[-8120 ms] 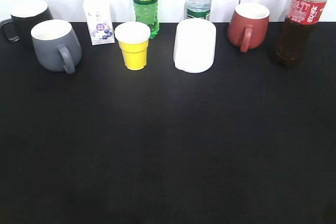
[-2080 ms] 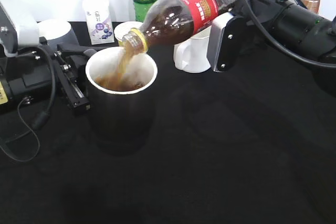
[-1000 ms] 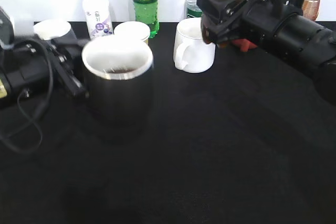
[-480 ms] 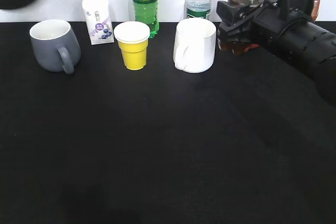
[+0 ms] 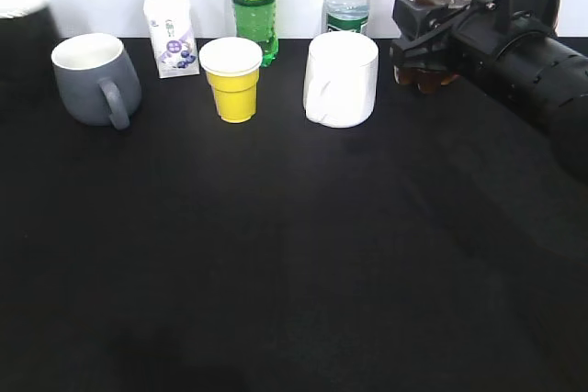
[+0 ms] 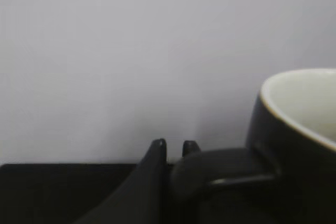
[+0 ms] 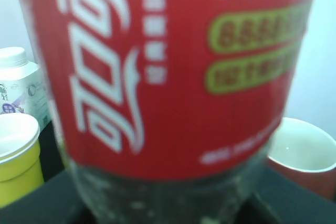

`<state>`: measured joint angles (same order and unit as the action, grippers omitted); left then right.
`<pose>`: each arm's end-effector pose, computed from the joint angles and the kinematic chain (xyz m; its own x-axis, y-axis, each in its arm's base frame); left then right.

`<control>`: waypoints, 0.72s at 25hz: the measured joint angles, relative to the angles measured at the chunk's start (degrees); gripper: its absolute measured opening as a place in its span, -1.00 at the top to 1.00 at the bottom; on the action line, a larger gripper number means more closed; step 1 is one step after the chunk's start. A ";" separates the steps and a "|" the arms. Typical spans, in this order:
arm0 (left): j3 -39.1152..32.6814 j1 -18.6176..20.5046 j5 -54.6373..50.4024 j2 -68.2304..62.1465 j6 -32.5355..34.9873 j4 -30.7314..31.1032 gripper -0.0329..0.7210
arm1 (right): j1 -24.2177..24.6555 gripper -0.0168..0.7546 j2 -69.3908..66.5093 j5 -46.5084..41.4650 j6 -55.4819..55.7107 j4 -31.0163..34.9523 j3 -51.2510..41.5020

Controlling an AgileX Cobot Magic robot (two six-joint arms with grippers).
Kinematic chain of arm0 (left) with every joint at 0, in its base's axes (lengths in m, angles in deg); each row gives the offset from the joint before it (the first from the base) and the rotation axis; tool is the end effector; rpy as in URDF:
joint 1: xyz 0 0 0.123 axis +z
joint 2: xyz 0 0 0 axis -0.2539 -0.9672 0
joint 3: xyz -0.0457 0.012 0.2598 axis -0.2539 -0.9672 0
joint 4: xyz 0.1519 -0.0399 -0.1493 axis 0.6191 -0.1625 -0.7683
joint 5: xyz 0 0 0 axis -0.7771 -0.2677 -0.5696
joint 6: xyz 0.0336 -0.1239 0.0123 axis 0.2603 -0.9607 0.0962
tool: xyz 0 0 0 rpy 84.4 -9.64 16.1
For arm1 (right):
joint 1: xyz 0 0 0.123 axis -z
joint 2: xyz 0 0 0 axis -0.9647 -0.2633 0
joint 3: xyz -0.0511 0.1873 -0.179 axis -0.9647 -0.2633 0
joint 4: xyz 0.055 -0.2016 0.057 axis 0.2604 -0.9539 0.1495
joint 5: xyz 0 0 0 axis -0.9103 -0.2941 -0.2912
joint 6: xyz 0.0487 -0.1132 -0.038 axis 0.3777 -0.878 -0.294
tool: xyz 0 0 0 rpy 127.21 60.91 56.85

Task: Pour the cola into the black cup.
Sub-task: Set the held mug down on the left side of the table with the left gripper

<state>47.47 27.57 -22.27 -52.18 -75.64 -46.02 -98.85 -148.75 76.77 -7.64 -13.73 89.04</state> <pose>0.4413 0.0699 0.1524 -0.0422 -0.0217 -0.9989 0.0103 0.9997 -0.0221 0.3278 0.1403 0.2221 -0.0250 0.0024 -0.9997 -0.3666 0.9303 0.0114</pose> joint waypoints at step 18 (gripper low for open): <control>-21.34 -3.97 3.40 9.88 -1.46 -2.74 0.07 | 3.35 0.01 0.00 1.63 -0.29 2.14 0.05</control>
<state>26.13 23.60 -18.87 -42.31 -77.10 -48.76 -95.49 -148.75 78.40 -7.92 -11.59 89.10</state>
